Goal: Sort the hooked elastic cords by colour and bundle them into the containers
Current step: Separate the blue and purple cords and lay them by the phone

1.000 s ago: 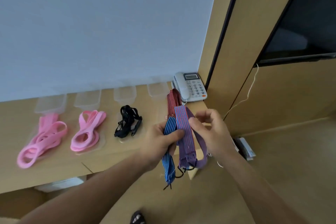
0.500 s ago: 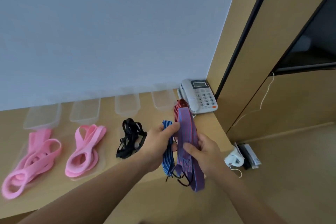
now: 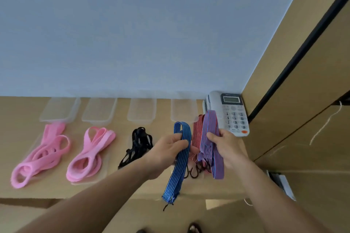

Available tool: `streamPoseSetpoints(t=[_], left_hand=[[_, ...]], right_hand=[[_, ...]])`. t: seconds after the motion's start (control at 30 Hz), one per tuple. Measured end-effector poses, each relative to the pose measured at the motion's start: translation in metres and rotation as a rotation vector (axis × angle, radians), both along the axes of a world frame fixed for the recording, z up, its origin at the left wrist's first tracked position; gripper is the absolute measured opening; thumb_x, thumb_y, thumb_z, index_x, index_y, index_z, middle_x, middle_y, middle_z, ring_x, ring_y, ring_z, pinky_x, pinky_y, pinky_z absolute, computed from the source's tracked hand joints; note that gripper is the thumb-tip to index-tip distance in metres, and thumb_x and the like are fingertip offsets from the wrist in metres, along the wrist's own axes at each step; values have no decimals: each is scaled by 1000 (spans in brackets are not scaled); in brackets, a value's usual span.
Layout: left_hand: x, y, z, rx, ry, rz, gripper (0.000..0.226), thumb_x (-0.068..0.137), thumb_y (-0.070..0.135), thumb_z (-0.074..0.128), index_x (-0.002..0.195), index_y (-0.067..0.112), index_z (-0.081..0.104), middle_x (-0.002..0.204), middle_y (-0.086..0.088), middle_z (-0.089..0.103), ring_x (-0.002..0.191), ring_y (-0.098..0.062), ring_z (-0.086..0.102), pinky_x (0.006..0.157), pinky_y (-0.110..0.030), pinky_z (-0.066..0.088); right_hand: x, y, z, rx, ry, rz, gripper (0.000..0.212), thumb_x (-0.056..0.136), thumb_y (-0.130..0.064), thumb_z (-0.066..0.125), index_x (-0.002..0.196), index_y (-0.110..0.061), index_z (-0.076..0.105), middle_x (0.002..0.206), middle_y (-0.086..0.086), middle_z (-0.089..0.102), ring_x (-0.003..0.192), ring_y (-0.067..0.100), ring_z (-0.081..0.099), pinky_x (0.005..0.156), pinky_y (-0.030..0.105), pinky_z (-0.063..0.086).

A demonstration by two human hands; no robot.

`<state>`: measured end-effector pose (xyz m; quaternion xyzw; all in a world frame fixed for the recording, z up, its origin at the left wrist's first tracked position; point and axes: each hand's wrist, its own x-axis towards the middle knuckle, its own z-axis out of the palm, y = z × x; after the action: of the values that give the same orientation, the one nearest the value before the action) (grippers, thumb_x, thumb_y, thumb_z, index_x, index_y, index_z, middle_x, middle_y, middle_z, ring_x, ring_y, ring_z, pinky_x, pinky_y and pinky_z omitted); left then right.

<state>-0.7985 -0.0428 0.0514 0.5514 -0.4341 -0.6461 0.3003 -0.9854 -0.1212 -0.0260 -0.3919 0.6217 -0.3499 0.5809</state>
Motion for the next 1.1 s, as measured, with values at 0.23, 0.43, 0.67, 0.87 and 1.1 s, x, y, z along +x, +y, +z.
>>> streamPoseSetpoints(t=[0.23,0.43,0.67,0.87,1.1], left_hand=[[-23,-16,-10,-17,1,216,20,103,8,38,121,3,45,104,-1,74,56,-23,62,65,-34,49],[-33,-28,-23,-7,55,292,35,99,-1,37,127,14,53,111,-10,70,60,-24,60,66,-34,51],[-25,-29,-22,-10,48,302,26,102,6,44,126,9,53,108,-6,73,60,-23,63,60,-28,51],[-15,-27,-16,-36,51,265,18,100,6,48,118,1,47,105,-10,74,58,-25,62,59,-33,51],[1,-26,-8,-90,70,261,20,99,4,51,117,1,57,100,-14,74,56,-25,64,57,-31,50]], right_hand=[[-6,-50,-44,-2,166,106,13,87,-11,66,75,-6,66,73,13,63,70,25,58,67,39,47],[-12,-56,-60,-104,517,257,20,83,-28,64,79,-8,67,75,7,68,74,29,63,63,33,45],[-5,-41,-63,-317,680,131,55,76,-47,65,113,-6,59,109,9,61,105,28,52,93,43,45],[-5,-24,-60,-360,807,217,52,86,-43,59,124,-8,54,127,12,52,117,28,45,101,41,39],[18,-1,-2,-633,662,255,58,91,-34,62,141,-13,41,143,1,41,135,17,31,111,30,25]])
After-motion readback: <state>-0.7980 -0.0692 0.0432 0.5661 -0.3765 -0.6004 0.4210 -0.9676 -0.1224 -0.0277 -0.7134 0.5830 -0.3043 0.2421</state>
